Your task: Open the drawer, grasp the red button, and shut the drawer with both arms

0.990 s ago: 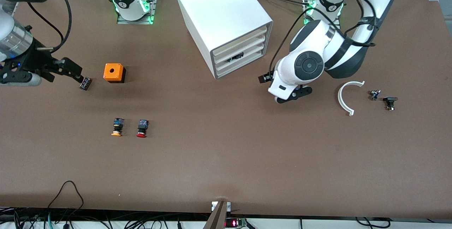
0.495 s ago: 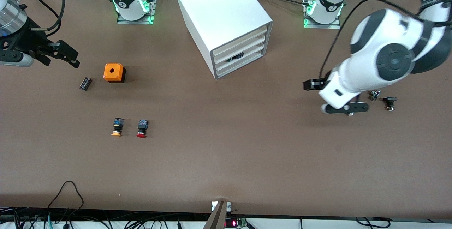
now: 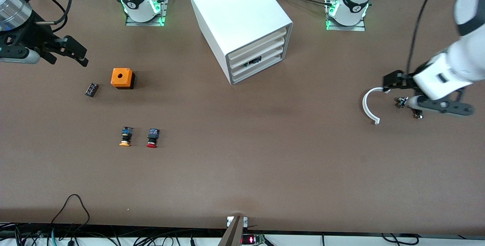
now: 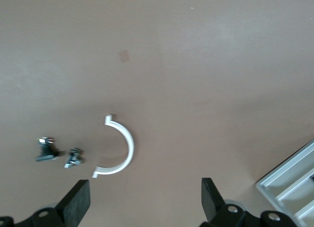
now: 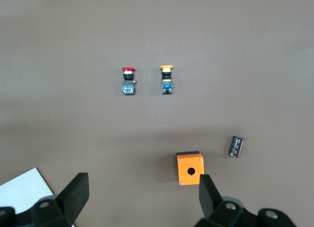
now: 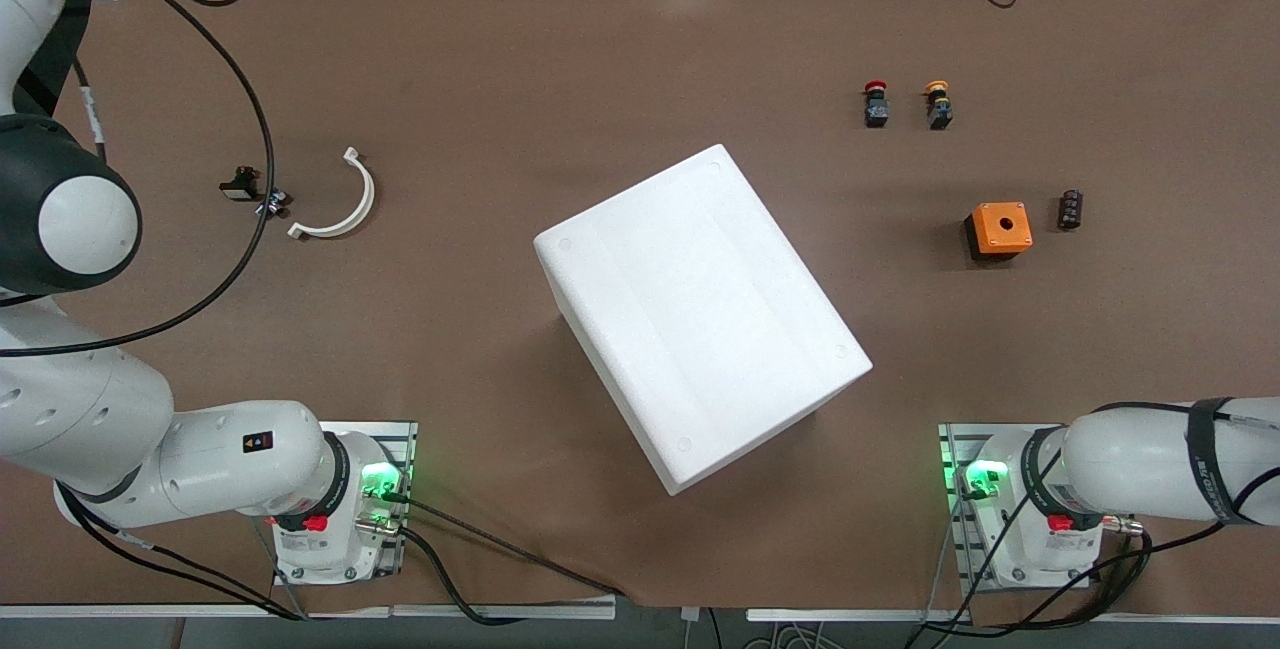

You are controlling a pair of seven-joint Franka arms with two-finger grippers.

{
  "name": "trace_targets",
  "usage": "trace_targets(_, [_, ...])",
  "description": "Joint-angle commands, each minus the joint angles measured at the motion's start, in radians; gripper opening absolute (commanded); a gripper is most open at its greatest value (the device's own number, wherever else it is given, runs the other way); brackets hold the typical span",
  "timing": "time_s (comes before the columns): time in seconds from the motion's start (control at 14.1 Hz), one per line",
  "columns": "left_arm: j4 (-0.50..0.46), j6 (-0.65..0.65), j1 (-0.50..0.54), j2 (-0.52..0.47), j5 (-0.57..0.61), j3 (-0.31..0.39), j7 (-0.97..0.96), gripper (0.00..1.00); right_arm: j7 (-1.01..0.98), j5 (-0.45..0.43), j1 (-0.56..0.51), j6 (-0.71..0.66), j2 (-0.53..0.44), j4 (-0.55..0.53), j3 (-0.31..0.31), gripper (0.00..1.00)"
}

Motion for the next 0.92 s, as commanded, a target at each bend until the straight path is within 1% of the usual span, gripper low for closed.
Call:
trace_targets(0.0, [-0.073, 0.021, -0.123, -0.089, -0.03, 0.18, 0.058, 1.0, 0.006, -0.01, 0.008, -0.013, -0.021, -0.019, -0.001, 0.99])
trace_targets(0.07, [-0.117, 0.069, -0.148, -0.135, -0.026, 0.208, 0.048, 1.0, 0.003, -0.01, 0.008, -0.015, -0.021, -0.021, -0.001, 0.99])
trace_targets(0.14, [-0.177, 0.117, -0.177, -0.183, -0.02, 0.215, 0.038, 1.0, 0.003, -0.01, 0.008, -0.016, -0.019, -0.023, 0.0, 0.99])
trace_targets(0.21, [-0.236, 0.139, -0.188, -0.221, -0.003, 0.215, 0.018, 1.0, 0.003, -0.011, 0.008, -0.016, -0.018, -0.021, 0.0, 0.99])
trace_targets(0.28, [-0.272, 0.14, -0.193, -0.245, 0.011, 0.215, -0.013, 1.0, 0.003, -0.011, 0.008, -0.016, -0.018, -0.021, 0.0, 0.99])
trace_targets(0.42, [-0.283, 0.139, -0.2, -0.256, 0.034, 0.215, -0.027, 1.0, 0.005, -0.011, 0.008, -0.013, -0.019, -0.015, -0.001, 0.99])
trace_targets(0.85, [-0.263, 0.122, -0.187, -0.222, 0.019, 0.212, -0.028, 1.0, -0.003, -0.014, 0.012, -0.018, -0.01, 0.016, -0.001, 0.99])
